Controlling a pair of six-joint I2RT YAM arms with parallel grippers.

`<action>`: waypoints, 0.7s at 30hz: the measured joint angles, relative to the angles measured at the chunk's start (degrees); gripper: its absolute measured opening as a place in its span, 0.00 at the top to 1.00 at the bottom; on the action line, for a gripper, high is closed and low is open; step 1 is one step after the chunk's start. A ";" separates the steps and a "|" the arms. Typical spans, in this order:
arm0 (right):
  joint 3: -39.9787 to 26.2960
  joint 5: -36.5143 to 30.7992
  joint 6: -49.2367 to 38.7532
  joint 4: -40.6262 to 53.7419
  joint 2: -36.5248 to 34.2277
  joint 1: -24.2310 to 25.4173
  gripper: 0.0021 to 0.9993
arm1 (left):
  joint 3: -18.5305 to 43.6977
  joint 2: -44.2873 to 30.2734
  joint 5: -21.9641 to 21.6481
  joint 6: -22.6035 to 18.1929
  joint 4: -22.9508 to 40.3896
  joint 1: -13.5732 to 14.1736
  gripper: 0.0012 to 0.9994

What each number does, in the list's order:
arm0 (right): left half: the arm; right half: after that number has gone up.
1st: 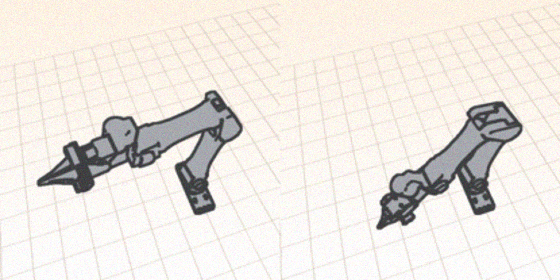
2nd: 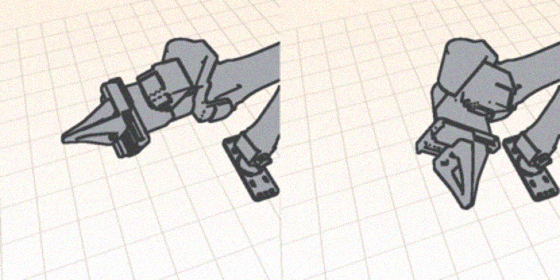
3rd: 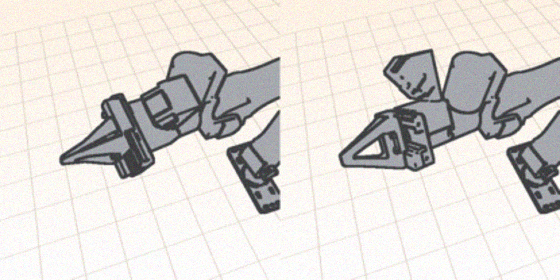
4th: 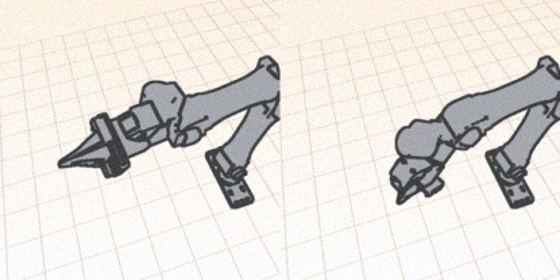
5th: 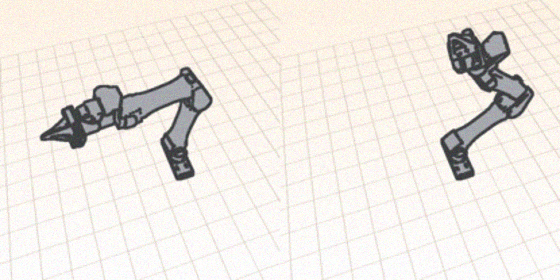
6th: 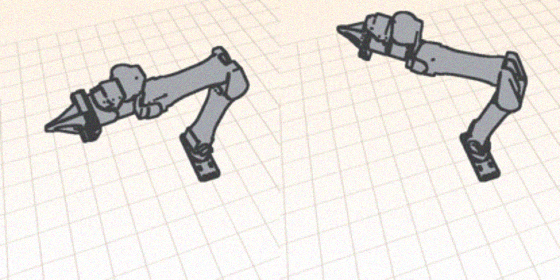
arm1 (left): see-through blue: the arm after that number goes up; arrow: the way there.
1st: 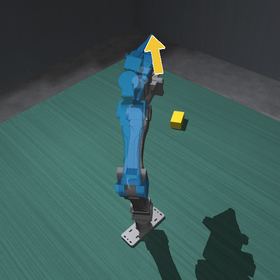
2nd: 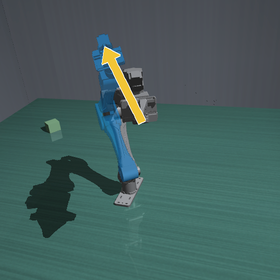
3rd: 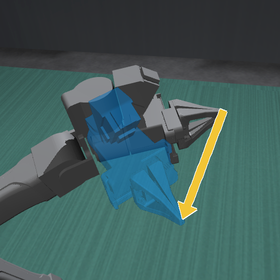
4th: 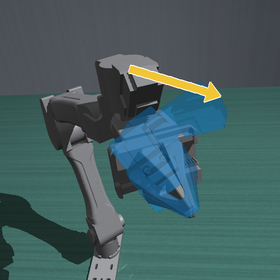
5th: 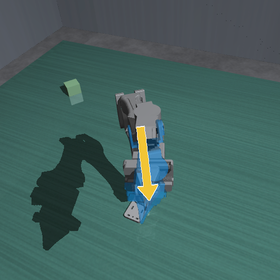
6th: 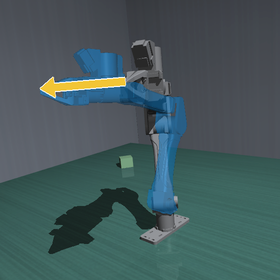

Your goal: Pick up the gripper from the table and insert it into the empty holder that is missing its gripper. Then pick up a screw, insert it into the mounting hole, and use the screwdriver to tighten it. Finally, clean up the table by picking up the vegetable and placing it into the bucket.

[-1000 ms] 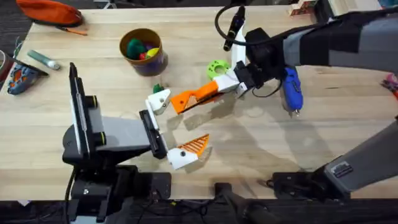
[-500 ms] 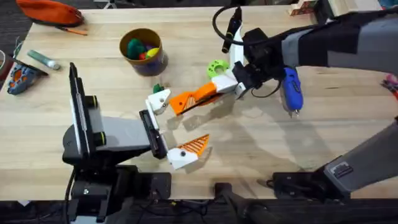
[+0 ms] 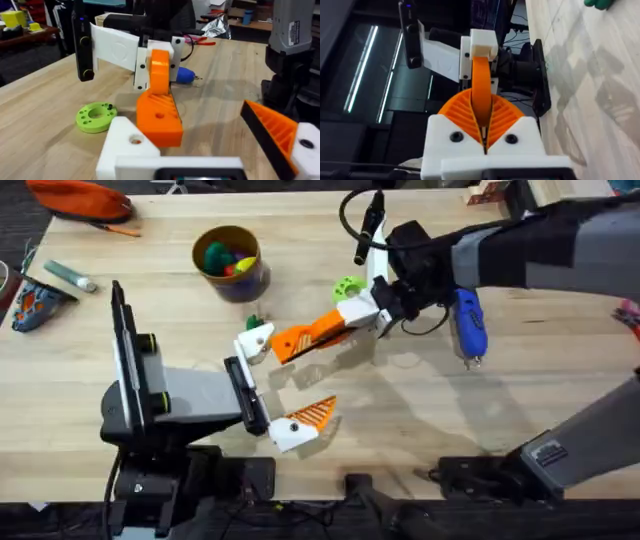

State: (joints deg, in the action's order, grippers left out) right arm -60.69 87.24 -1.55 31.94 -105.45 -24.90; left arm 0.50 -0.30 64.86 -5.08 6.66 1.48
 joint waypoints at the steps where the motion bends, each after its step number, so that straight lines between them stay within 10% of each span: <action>1: 0.00 0.00 0.30 -0.02 0.00 -0.07 1.00 | 0.00 0.01 0.00 -0.02 0.00 0.00 0.01; 21: 0.00 -0.13 2.92 -1.60 0.00 -0.22 1.00 | 0.02 0.01 -0.15 0.00 0.00 0.00 0.01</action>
State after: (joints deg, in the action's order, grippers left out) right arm -60.69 87.11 1.37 30.35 -105.45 -25.12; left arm 0.51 -0.30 64.71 -5.09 6.66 1.48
